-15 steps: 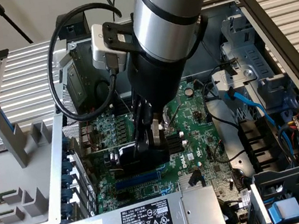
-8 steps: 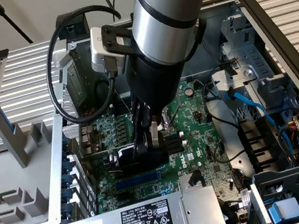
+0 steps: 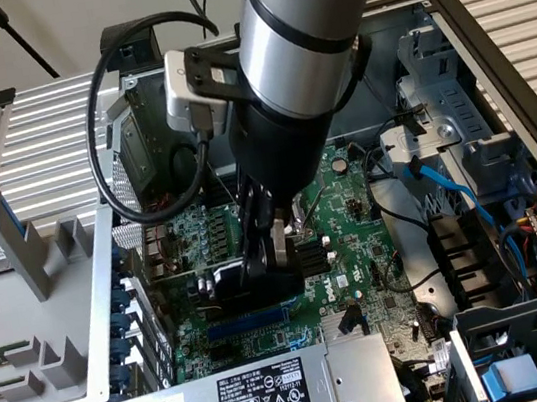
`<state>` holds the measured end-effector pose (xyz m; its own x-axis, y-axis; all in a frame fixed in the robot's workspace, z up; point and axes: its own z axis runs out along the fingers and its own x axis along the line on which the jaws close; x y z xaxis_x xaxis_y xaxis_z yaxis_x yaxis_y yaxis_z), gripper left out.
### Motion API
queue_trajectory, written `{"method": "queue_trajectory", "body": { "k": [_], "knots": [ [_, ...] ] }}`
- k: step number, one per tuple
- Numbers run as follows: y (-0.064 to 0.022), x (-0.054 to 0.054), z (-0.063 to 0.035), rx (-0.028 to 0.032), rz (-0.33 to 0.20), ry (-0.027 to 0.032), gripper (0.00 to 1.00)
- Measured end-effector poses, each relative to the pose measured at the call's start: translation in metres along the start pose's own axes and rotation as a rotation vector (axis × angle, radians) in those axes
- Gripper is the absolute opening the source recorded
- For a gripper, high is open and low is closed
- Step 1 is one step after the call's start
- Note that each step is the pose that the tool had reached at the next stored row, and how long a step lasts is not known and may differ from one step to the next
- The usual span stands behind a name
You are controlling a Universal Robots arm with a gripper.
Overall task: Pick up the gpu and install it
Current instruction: 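Insert the gpu into the slot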
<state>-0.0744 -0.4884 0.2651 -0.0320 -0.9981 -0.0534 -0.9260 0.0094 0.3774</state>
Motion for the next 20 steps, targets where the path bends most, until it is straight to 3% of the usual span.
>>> {"method": "queue_trajectory", "body": {
  "k": [20],
  "knots": [
    [0.0010,0.0006,0.0070,0.0031,0.000,0.0003,0.26]
  ]
}}
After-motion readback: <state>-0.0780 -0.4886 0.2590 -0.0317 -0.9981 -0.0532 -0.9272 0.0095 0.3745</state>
